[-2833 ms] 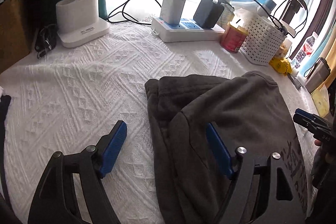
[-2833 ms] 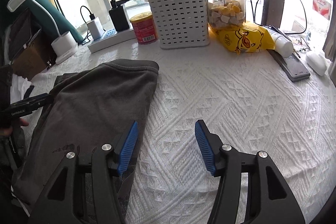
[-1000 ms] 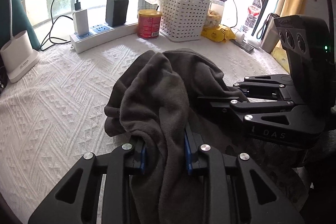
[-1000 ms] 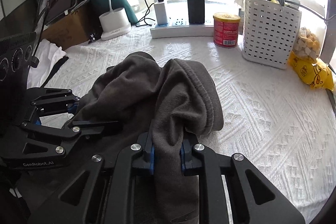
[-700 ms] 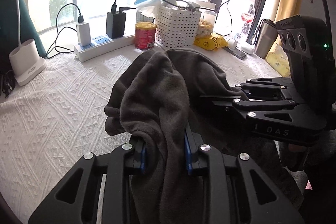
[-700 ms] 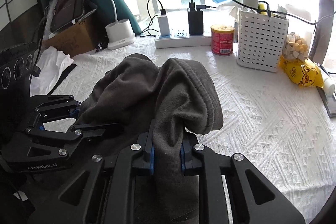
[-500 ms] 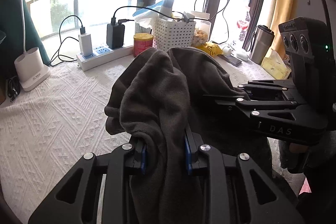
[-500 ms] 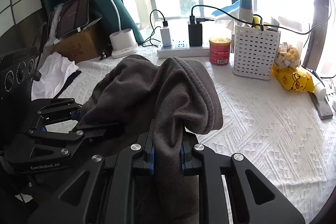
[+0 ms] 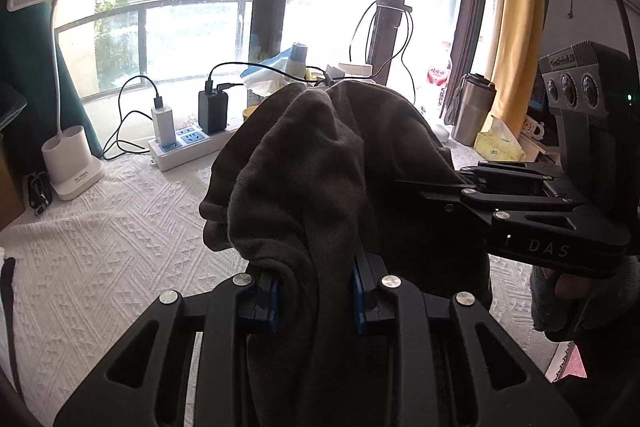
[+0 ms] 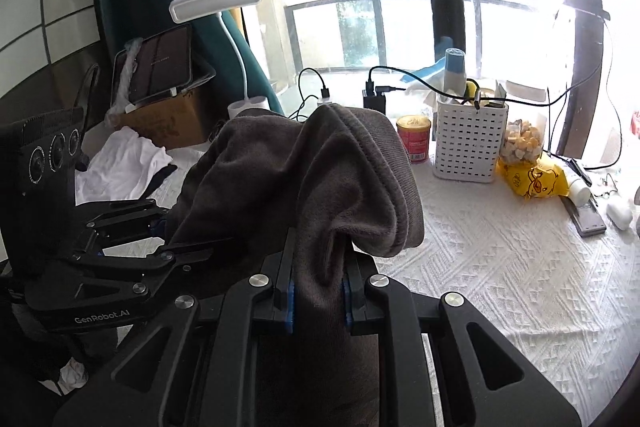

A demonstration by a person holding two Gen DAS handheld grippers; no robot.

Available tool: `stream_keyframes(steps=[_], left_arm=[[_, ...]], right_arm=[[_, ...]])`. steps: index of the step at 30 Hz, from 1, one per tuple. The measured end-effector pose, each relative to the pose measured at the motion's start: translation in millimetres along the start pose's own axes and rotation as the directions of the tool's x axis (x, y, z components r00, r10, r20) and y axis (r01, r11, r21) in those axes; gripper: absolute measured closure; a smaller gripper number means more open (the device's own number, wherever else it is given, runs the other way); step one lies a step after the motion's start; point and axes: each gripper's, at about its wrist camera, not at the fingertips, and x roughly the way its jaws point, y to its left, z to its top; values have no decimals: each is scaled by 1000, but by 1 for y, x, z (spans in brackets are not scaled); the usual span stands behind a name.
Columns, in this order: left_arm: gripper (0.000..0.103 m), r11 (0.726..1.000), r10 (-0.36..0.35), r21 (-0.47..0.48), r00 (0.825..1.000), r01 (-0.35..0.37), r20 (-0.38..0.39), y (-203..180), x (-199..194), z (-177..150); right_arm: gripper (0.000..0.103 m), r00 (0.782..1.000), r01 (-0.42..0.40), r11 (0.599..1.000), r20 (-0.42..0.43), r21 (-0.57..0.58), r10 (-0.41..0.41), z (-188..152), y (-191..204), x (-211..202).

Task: Fold small clothes
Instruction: 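Lift the grey shirt end high with both tools closed on it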

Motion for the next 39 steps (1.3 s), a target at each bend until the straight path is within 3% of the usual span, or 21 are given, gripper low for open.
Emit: stream_keyframes(steps=[21,32,39], left_arm=[[78,998,14,56,989,-23,149,-25,-72,9],[78,999,19,36,966,-29,256,-5,-117,18],[78,997,41,49,941,-61,336,9,-154,26]], right_arm=[[85,985,32,997,173,-77,-18,10,43,-79],[85,959,11,985,282,-175,40,33,87,-109],[85,937,-2,972,338,-237,84,55,122,-117]])
